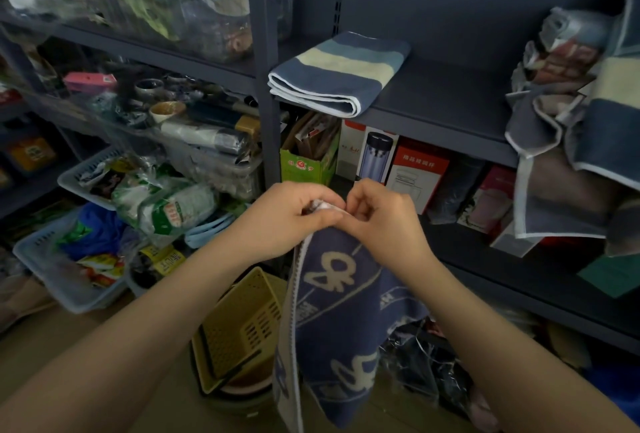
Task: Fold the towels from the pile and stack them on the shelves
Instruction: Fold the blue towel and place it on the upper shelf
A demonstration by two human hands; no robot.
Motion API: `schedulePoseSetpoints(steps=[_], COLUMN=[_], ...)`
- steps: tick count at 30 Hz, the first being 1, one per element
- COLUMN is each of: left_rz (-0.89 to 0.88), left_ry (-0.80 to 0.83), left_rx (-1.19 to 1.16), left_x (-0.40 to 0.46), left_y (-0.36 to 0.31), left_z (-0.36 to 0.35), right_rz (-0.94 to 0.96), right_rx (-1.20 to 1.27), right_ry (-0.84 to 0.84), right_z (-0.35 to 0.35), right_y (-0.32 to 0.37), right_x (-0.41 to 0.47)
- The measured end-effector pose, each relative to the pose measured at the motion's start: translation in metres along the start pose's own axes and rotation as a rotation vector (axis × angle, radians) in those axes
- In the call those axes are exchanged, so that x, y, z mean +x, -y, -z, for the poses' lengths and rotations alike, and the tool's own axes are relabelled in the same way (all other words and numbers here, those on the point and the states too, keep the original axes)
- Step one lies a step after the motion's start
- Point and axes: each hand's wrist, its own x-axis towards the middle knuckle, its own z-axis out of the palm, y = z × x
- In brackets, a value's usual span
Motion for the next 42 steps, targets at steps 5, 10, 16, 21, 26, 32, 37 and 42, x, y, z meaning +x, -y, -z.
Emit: schedulePoseSetpoints(steps=[5,10,16,21,26,32,37,42], left_rz=[-0.035,-0.058,-0.181,-0.275,-0.242,-0.065,0.084,0.131], left_ry=[-0.213,-0.348,-0.354,-0.347,-0.522,-0.689,-0.802,-0.794], left_rx=[-0.13,-0.048,0.115,0.29,0.29,0.149,0.004,-0.003], left_x=[0.004,0.014,0.019,0.022,0.023,0.024,0.032,0.044], left_y=[0.003,0.007,0.002,0.001,0.008,0.025,0.045,0.056], left_z=[0.001,0.004,0.012,0.024,0.026,0.03,0.038,0.047], right_rz=[-0.053,-0.228,-0.221,-0.14,0.011,-0.176,-0.318,-0.428], right_rx=[0.304,0.535,0.586,0.367,-0.203,-0.149,-0.236,-0.332], right_ry=[0.103,0.294,0.436,0.409,0.397,0.549,0.597,0.363], right_z=[0.005,0.001,0.008,0.009,0.006,0.004,0.017,0.047], right_y=[-0.004,-0.022,-0.021,-0.013,-0.017,-0.058,-0.094,-0.1], right_x=[0.004,-0.005,0.002,0.012,0.014,-0.007,-0.016,0.002])
